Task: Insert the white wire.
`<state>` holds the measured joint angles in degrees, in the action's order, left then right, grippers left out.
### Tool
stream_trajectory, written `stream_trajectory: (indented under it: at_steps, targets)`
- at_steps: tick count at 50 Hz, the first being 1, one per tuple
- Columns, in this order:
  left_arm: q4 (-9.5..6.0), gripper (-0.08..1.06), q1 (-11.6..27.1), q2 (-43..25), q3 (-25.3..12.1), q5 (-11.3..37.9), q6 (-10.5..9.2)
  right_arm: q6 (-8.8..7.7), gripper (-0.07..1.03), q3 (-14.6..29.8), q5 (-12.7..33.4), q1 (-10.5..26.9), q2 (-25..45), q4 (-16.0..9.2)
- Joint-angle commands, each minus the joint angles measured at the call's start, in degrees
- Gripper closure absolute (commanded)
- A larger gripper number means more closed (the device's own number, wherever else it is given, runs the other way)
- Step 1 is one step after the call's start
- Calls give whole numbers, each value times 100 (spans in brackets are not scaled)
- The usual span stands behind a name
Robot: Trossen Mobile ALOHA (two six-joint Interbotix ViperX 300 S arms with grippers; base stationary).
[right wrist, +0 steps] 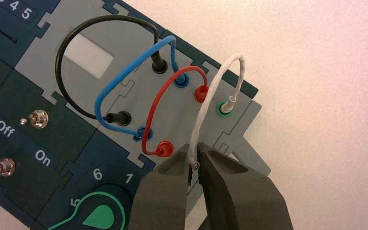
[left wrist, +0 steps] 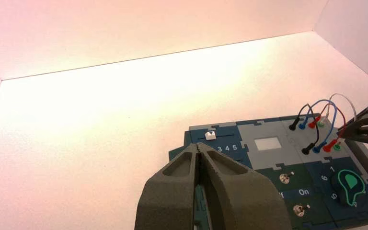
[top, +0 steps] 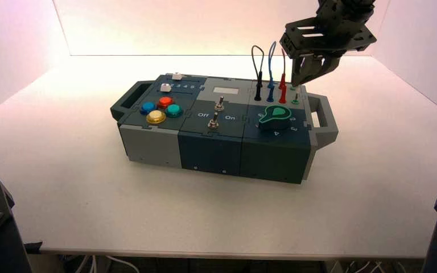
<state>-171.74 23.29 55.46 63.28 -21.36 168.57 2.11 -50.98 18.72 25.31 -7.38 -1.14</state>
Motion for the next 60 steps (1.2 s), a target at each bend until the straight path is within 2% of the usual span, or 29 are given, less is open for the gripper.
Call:
stream_trajectory:
  at_steps: [1, 47, 60]
  targets:
    - [18, 101, 9, -26, -167, 62, 26, 0, 99, 53, -18, 0, -176, -44]
    - [18, 101, 9, -26, -158, 62, 26, 0, 99, -18, -70, 26, 176, -53]
    - [18, 101, 9, -26, -167, 62, 26, -9, 99, 18, 18, 299, 466, -44]
